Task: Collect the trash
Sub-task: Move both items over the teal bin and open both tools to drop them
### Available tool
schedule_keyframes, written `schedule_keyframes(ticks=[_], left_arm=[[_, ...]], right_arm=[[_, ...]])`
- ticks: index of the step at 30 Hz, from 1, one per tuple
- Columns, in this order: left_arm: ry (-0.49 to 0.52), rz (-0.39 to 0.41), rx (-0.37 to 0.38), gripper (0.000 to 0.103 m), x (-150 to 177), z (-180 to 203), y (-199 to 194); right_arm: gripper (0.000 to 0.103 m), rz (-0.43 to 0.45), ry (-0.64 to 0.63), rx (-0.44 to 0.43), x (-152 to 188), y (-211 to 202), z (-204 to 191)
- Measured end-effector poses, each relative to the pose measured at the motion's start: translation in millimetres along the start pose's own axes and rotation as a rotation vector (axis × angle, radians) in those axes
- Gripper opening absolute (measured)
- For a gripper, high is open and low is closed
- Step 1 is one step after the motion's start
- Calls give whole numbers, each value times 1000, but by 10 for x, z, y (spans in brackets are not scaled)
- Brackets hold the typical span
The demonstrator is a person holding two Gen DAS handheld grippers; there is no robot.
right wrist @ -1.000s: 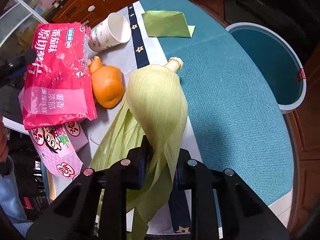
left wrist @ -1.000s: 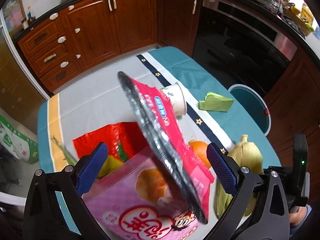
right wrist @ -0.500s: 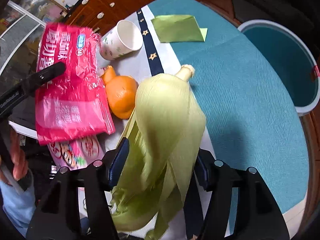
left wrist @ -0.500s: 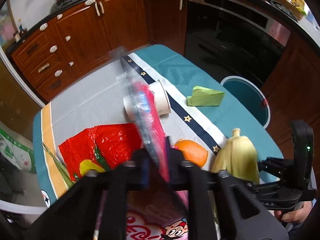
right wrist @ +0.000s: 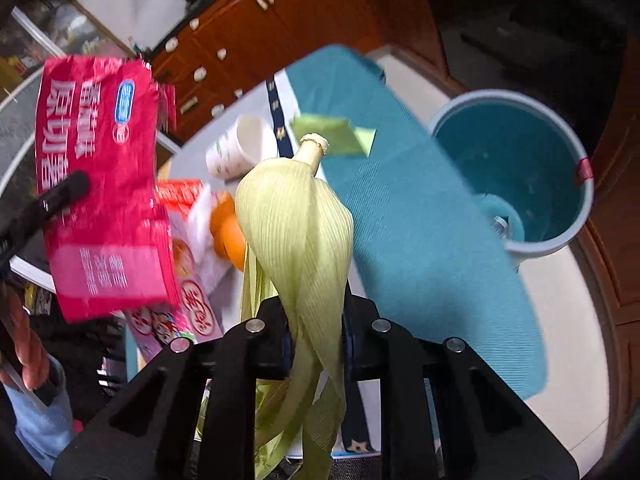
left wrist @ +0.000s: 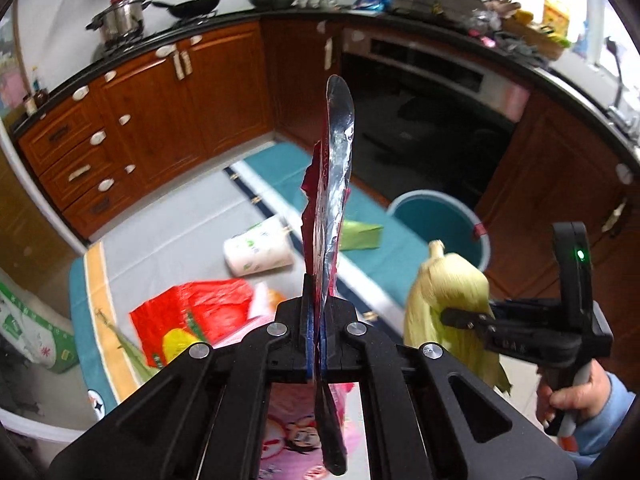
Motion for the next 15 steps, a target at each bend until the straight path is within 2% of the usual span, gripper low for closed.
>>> schedule_keyframes(ticks=[6, 8, 15], left_arm=[[48, 0, 95, 2, -92, 482, -84], [59, -20, 130, 2, -131, 666, -11], [52, -174, 252, 2, -273, 1457, 571]], right_arm=[[17, 100, 15, 36, -141, -525, 261], [17, 126, 18, 76, -183, -713, 414], [17, 130, 19, 220, -255, -1147, 1056]])
Point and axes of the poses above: each gripper's, at about its wrist camera, not at the fingertips, and y roughly the way its jaws point, z to its right, x to its underside, the point moved 2 cm from there along y, roughly the way its jaws point, and after that the axes turned 11 degrees about -y, right-handed, at the moved point
